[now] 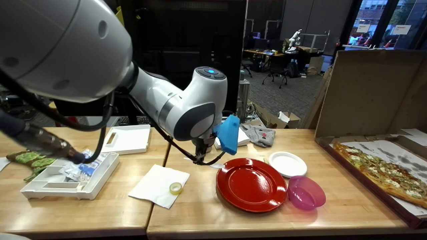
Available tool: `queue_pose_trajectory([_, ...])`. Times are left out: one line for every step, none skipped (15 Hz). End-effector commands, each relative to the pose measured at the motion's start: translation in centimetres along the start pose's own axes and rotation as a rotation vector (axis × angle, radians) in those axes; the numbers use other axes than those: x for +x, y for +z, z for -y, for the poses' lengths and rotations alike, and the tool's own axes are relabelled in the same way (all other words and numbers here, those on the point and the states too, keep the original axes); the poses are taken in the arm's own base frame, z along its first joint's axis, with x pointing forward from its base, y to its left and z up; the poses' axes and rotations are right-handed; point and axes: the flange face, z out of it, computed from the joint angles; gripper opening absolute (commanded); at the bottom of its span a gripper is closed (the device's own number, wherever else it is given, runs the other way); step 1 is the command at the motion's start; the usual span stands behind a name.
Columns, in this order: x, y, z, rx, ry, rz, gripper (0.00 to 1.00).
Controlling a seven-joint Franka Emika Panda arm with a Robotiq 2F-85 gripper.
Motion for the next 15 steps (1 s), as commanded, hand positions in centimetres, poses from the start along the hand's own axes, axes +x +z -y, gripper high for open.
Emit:
queue_pose_trajectory([-1.5,-0.3,-0.6,-0.043,0.191,-0.056,0.03])
queue_pose_trajectory([-2.0,-0.2,-0.5,-0.057,0.245,-0.066,0.03])
queue_pose_trajectory([-2.6,-0.2,-0.4,-0.072,0.298,-0.077,0.03])
queue_pose_trajectory([-3.0,-0.1,-0.4,-0.084,0.344,-0.088,0.03])
queue_pose_trajectory([-3.6,0.1,-0.3,-0.098,0.384,-0.102,0.03])
queue_pose_trajectory([-4.0,0.2,-0.3,-0.115,0.420,-0.114,0.03])
queue_pose_trajectory([-4.6,0.3,-0.3,-0.135,0.454,-0.126,0.03])
queue_pose_trajectory([-5.0,0.3,-0.3,-0.160,0.481,-0.135,0.03])
queue_pose_trajectory([-5.5,0.4,-0.3,-0.186,0.505,-0.140,0.03])
queue_pose_trajectory([-5.9,0.5,-0.5,-0.207,0.525,-0.139,0.03])
queue_pose_trajectory([-6.2,0.5,-0.7,-0.227,0.538,-0.136,0.03])
queue_pose_trajectory([-6.4,0.6,-1.0,-0.245,0.545,-0.133,0.03])
queue_pose_trajectory([-6.7,0.8,-1.2,-0.257,0.553,-0.129,0.03])
queue_pose_trajectory([-6.8,1.0,-1.6,-0.265,0.555,-0.126,0.03])
queue_pose_trajectory([-6.9,1.2,-1.9,-0.270,0.558,-0.124,0.03])
